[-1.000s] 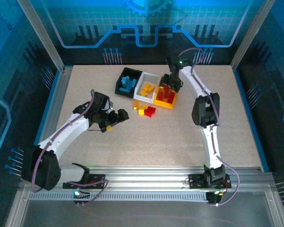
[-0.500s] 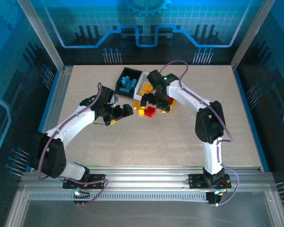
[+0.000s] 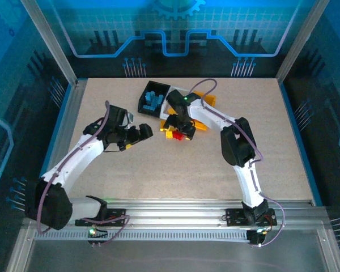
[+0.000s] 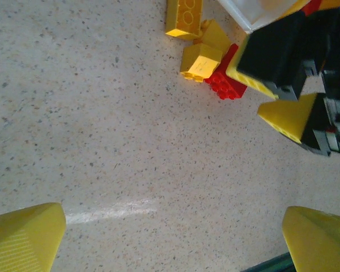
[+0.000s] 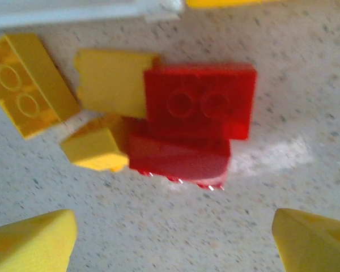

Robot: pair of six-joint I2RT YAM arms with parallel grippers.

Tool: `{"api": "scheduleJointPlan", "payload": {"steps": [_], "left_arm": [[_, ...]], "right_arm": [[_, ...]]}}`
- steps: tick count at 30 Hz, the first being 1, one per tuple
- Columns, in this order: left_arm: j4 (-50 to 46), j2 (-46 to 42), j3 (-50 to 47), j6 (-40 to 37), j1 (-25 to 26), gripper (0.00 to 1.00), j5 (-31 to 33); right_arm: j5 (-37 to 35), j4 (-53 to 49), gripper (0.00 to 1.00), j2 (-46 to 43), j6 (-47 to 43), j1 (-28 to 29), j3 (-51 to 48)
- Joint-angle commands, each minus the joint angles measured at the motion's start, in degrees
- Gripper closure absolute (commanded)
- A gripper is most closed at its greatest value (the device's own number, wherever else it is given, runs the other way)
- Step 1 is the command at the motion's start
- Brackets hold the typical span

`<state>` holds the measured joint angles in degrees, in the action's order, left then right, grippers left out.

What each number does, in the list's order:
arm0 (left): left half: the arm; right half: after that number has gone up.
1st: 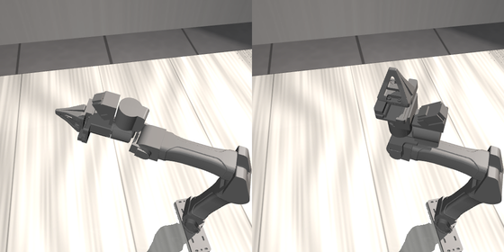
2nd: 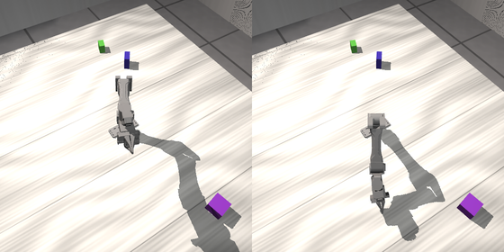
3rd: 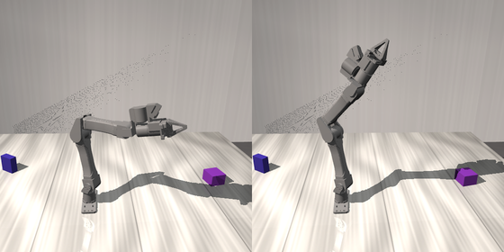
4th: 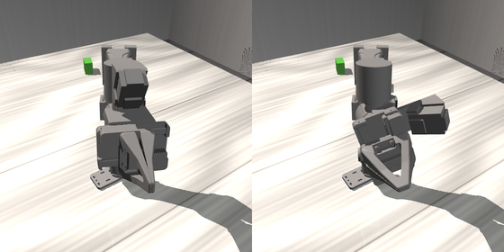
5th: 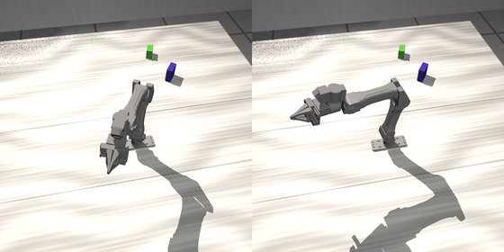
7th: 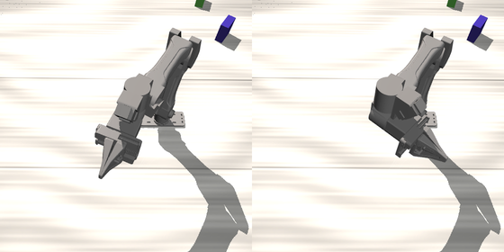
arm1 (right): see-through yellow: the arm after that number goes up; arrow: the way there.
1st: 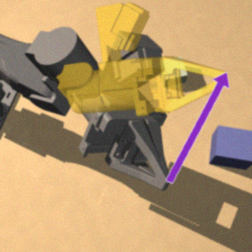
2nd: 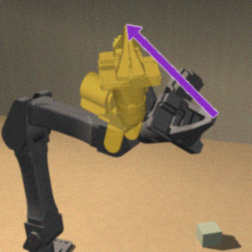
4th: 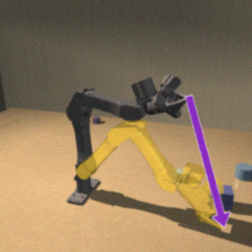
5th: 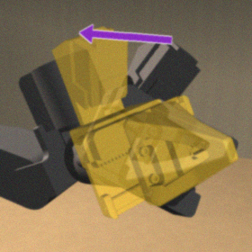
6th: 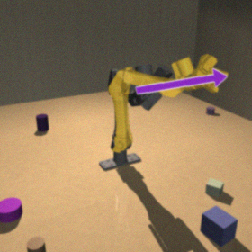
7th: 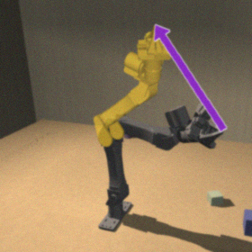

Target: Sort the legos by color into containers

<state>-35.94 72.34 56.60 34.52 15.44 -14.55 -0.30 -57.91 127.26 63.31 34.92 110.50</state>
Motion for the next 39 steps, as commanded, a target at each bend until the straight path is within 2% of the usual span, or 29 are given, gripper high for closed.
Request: {"api": "scheduleJointPlan", "payload": {"steps": [1,8,23,31,39], "left_arm": [[-3.05,-2.68,-1.94,-0.76,-1.58,0.01,0.09],[-4.30,-5.09,-3.42,-1.56,-4.50,0.01,-0.74],[-4.06,-4.96,-3.95,-1.43,-5.47,0.01,-1.41],[-4.08,-5.95,-4.64,-0.61,-5.53,0.01,-1.30],[-3.62,-7.11,-5.93,0.92,-5.51,0.01,-1.43]], "right_arm": [[-2.59,-1.58,0.11,2.98,3.30,-0.68,3.76],[-3.20,-1.86,0.15,5.53,3.92,-1.60,4.70],[-2.99,-0.40,0.23,5.73,1.73,-1.79,-0.27],[-3.61,1.26,0.32,3.55,1.03,-1.90,-4.57],[-3.29,2.99,0.33,-2.12,0.43,-2.13,-12.32]]}}
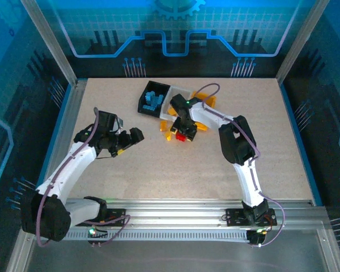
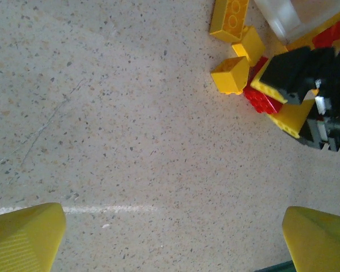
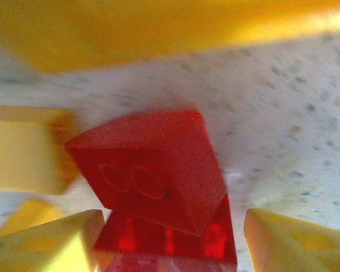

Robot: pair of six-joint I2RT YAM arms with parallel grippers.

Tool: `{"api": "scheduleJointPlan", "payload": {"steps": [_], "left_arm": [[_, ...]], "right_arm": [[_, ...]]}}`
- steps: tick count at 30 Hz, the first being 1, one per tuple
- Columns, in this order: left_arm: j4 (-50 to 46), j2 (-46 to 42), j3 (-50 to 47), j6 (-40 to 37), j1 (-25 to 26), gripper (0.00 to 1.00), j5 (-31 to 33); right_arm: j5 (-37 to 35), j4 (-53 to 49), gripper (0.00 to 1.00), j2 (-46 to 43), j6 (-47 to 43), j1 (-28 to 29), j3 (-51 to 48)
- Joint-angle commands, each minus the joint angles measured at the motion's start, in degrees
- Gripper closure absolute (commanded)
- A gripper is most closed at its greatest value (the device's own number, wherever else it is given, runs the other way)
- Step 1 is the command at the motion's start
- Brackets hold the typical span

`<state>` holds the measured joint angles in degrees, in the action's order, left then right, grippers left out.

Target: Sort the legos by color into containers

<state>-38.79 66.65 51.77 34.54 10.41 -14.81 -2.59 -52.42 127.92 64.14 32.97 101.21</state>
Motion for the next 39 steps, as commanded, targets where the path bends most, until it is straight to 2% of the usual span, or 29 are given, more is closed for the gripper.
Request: {"api": "scheduleJointPlan", "payload": {"steps": [1,7,17,23,28,34,39], "left_arm": [[-0.64,-1.51,-1.21,1.09,-0.48,0.01,-1.19],[0.57,-1.51,-1.92,2.18,-0.51,0.01,-1.58],[0.39,-0.22,-0.28,1.96,-0.48,0.01,-1.77],[-0.44,-1.76,-1.63,1.69,-0.57,0.01,-0.90],[0.12,-2.24,-2.96,2.08,-0.66,0.01,-0.70],[2.16,-1.88,-3.77,3.11,-0.66,0.01,-1.05],[3.75,-0.95,-4.53,3.78,-0.66,0.01,-1.76]], "right_arm": [[-0.88,-2.16,0.33,-4.03,-0.42,-0.19,-4.55],[-0.78,0.03,0.32,-8.67,-1.17,-0.44,-10.53],[4.15,1.31,0.27,-2.59,-7.22,-3.43,-8.60],[5.01,1.36,0.28,-1.29,-8.93,-2.92,-8.24],[5.44,1.27,0.35,-1.31,-9.27,-2.23,-8.09],[5.82,1.53,0.54,-3.18,-9.80,-1.86,-8.91],[6.49,1.11,0.56,-6.68,-10.12,-1.95,-8.88]]}}
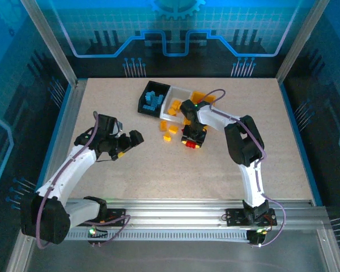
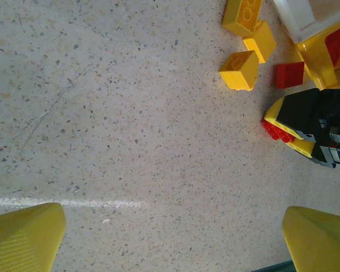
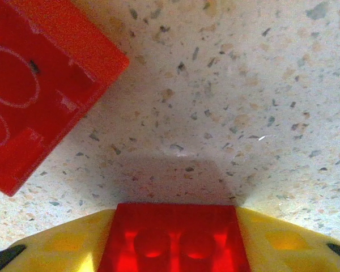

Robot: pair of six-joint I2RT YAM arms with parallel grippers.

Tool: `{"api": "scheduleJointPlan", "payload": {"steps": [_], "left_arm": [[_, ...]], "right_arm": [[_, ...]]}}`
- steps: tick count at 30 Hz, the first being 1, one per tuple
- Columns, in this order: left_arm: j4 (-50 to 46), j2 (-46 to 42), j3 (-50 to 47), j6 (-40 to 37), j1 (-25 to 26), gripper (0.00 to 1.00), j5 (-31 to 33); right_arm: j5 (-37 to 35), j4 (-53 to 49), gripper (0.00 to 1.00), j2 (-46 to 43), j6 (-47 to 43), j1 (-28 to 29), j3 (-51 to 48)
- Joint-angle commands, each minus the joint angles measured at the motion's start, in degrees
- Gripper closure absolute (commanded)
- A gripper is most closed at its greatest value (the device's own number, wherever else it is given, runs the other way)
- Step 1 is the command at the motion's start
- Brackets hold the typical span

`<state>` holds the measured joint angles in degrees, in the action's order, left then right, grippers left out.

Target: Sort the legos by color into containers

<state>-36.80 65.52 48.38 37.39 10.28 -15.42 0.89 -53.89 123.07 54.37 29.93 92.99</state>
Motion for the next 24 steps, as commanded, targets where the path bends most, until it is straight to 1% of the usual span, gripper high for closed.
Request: {"api": "scheduleJointPlan", "payload": {"steps": [1,3,6,10,14,20,24], "left_arm": [[2.14,0.35,-1.14,0.90,-0.44,0.01,-1.42],[2.40,1.16,-0.62,-0.24,0.15,0.01,-1.71],[1.12,3.42,1.70,-3.11,2.57,0.01,-0.57],[0.27,7.02,4.25,-4.92,5.13,0.01,-0.11],[0.80,9.61,5.76,-5.31,6.72,0.01,-1.02],[-2.09,12.00,7.70,-7.71,8.65,0.01,0.38],[-2.93,11.84,7.63,-8.03,8.78,0.01,0.78]], "right_arm": [[3.43,2.48,0.57,-2.60,-0.50,1.00,-0.39],[3.94,1.83,0.57,-4.71,-0.90,0.85,1.27],[4.12,0.95,0.58,-6.90,-1.43,-0.06,4.74],[3.58,-0.78,0.58,-6.57,-2.90,-2.90,11.40],[1.99,-4.47,0.58,-2.14,-5.64,-5.88,20.86],[0.13,-7.02,0.58,6.72,-7.70,-9.46,32.32],[-0.34,-7.54,0.57,11.60,-8.23,-10.83,37.15]]}}
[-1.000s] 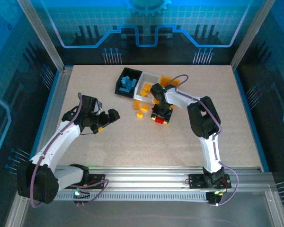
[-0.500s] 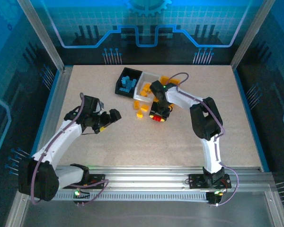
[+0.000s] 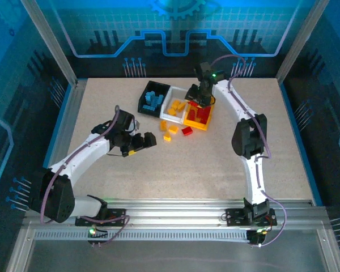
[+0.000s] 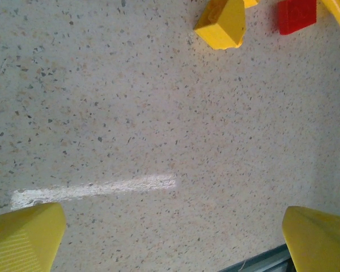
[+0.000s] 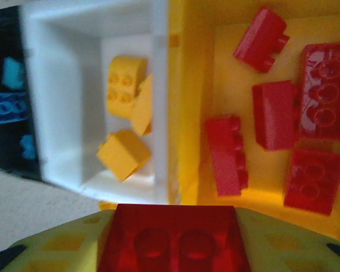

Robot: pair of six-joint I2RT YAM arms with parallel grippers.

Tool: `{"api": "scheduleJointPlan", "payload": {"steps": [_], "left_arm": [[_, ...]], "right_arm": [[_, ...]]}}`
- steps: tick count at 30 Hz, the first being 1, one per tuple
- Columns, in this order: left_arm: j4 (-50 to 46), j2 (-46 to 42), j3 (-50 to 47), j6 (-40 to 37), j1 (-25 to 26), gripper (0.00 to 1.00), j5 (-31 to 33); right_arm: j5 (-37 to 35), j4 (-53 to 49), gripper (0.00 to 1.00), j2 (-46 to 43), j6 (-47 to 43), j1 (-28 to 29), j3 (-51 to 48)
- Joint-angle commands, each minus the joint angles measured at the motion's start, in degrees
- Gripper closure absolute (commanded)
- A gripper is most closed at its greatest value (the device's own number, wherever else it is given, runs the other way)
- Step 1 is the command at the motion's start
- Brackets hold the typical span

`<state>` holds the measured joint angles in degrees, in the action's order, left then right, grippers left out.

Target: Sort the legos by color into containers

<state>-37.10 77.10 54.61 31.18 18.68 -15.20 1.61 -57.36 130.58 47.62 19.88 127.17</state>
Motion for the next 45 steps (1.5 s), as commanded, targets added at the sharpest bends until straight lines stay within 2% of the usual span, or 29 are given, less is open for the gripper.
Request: {"api": "scheduleJointPlan", "payload": {"steps": [1,4,7,13,22,26,29,32,39,45], "left_arm": [[-2.94,0.24,1.45,-1.82,0.37,0.01,0.60],[-3.74,0.24,1.86,-1.66,0.34,0.01,0.85],[-3.80,0.46,2.16,-1.46,0.36,0.01,1.23],[-3.14,2.89,3.91,-1.38,0.35,0.01,0.48],[-0.88,7.24,6.88,-2.14,1.70,0.01,0.64],[-2.10,11.27,10.41,-5.74,4.74,0.01,3.48],[-3.28,16.25,14.41,-8.83,6.69,0.01,5.68],[-4.17,21.52,19.53,-11.40,8.29,0.01,7.68],[-8.71,35.43,32.98,-16.00,11.23,0.08,13.23],[-11.28,41.72,38.73,-17.12,11.81,0.15,14.91]], "right_arm": [[-0.94,-4.24,0.57,4.81,-1.56,-1.05,3.53],[-0.38,-4.20,0.55,6.13,-1.39,-1.92,4.22],[-0.12,-3.98,0.47,6.00,-1.23,-2.36,3.97],[0.60,-2.90,0.39,3.01,-1.25,-2.47,1.17],[1.13,-3.28,0.31,-8.17,-1.93,-2.79,-4.74],[3.82,0.61,0.29,-16.00,-3.57,-3.13,-12.78],[8.27,6.96,0.29,-23.55,-4.83,-4.82,-24.00],[9.84,10.64,0.29,-31.02,-6.31,-6.78,-33.93],[12.41,9.87,0.29,-44.68,-11.20,-12.96,-50.51],[17.18,11.37,0.30,-49.97,-12.11,-17.51,-58.86]]}}
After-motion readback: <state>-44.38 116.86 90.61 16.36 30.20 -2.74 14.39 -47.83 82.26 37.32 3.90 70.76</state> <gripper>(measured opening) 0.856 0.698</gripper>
